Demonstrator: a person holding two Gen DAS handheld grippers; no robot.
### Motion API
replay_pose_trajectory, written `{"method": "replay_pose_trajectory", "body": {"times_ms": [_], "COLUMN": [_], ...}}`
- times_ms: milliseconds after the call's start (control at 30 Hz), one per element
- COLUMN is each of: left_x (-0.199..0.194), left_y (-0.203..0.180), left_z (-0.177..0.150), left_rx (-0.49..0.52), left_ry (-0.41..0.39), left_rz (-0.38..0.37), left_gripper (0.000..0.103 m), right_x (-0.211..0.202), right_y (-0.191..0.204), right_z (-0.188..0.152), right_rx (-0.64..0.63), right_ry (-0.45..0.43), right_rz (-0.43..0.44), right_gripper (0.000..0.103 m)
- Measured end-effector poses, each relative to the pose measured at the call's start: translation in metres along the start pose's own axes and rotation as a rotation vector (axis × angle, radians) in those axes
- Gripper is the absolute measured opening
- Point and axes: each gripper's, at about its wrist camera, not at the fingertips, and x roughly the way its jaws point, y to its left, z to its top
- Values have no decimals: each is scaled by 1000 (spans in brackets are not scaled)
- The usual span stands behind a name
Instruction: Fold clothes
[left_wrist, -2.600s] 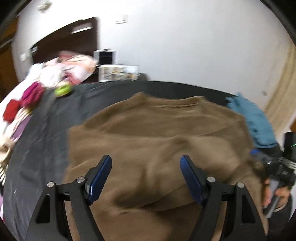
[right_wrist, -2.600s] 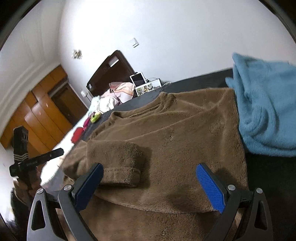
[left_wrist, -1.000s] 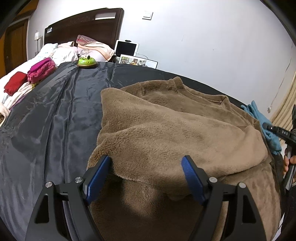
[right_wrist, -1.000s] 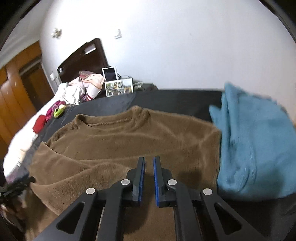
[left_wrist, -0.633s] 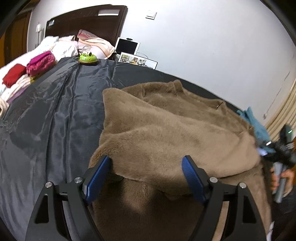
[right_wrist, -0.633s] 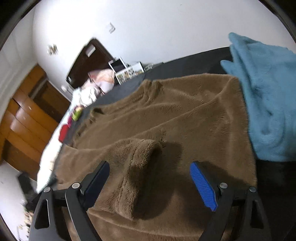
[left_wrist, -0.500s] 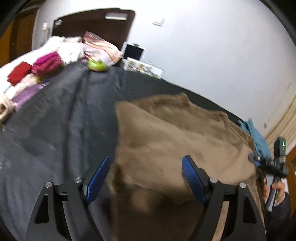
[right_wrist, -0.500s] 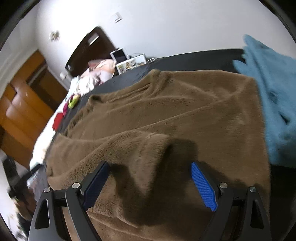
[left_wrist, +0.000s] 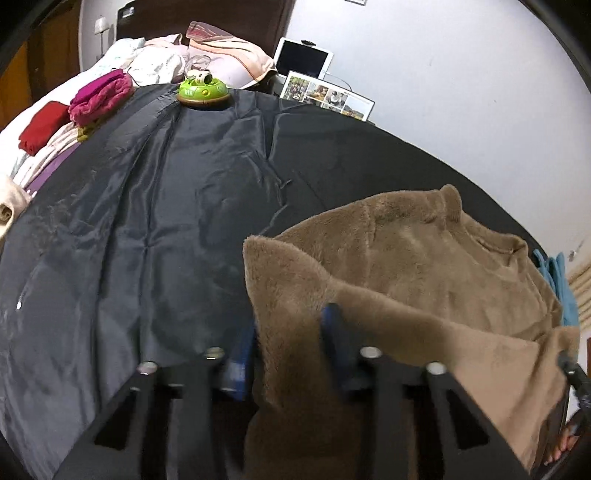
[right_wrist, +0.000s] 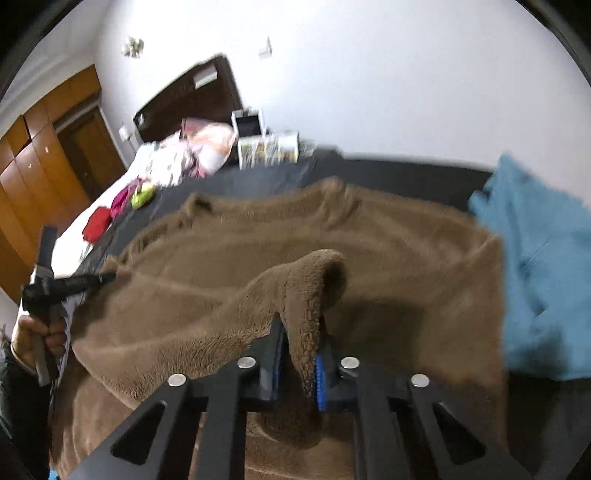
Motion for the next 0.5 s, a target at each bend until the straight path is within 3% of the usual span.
{"method": "replay_pose_trajectory", "body": {"times_ms": [67, 167, 333, 433, 467, 500], "left_x": [-5, -10, -4, -8, -11, -16], "left_y": [-1, 0, -1, -5, -4, -4], "left_z": [0, 1, 1, 1, 1, 1], "left_rx": [-1, -8, 19, 48, 52, 55], "left_ry": [-39, -75, -75, -73, -75, -76], "left_rz": [37, 75, 98, 107, 106, 104], "left_gripper": [22, 21, 21, 23, 24, 28], "right_x": [-14, -13, 31, 38, 34, 28], "right_y": [2, 7, -11, -24, -27, -29], "right_z": [6, 9, -8, -15, -15, -14], "right_rx": [-29, -80, -48, -20, -14, -11], "right_ry": [-45, -44, 105, 127, 115, 92], "right_rz": [-36, -77, -81, -88, -97, -100], "right_gripper": [14, 14, 16, 38, 59, 72]}}
